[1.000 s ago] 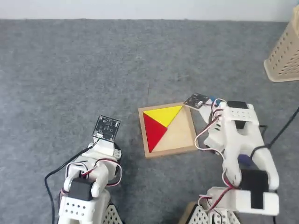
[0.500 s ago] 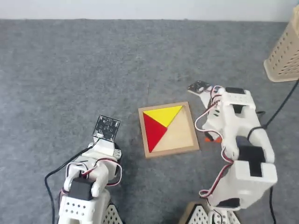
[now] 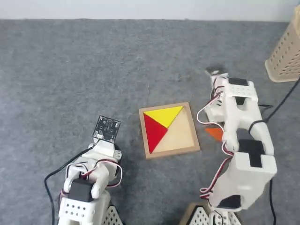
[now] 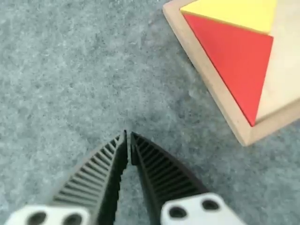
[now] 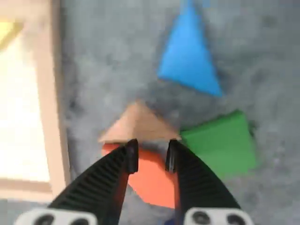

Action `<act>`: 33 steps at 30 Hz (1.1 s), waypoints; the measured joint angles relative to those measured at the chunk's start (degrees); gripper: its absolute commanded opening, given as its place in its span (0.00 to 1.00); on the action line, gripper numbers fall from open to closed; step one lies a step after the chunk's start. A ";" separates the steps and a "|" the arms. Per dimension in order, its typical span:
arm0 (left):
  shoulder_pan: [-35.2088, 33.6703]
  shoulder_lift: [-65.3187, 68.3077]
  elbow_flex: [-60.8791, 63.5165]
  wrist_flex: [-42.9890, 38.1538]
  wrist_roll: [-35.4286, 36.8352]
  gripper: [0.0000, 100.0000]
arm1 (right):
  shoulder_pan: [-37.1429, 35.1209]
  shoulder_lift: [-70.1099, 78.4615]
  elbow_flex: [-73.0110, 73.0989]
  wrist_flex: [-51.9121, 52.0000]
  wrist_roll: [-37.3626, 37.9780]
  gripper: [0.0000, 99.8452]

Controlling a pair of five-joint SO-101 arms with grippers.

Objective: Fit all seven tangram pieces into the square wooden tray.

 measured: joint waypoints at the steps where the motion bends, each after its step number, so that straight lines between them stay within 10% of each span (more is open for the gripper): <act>1: 0.00 0.00 0.00 0.00 0.00 0.01 | 0.09 -0.35 0.00 -0.18 -1.23 0.10; 22: 0.00 0.00 0.00 0.00 0.00 0.01 | -2.20 -17.58 23.47 -8.79 20.57 0.30; 33: 0.00 0.00 0.00 0.00 0.00 0.01 | -1.93 -9.23 18.55 -9.32 18.37 0.01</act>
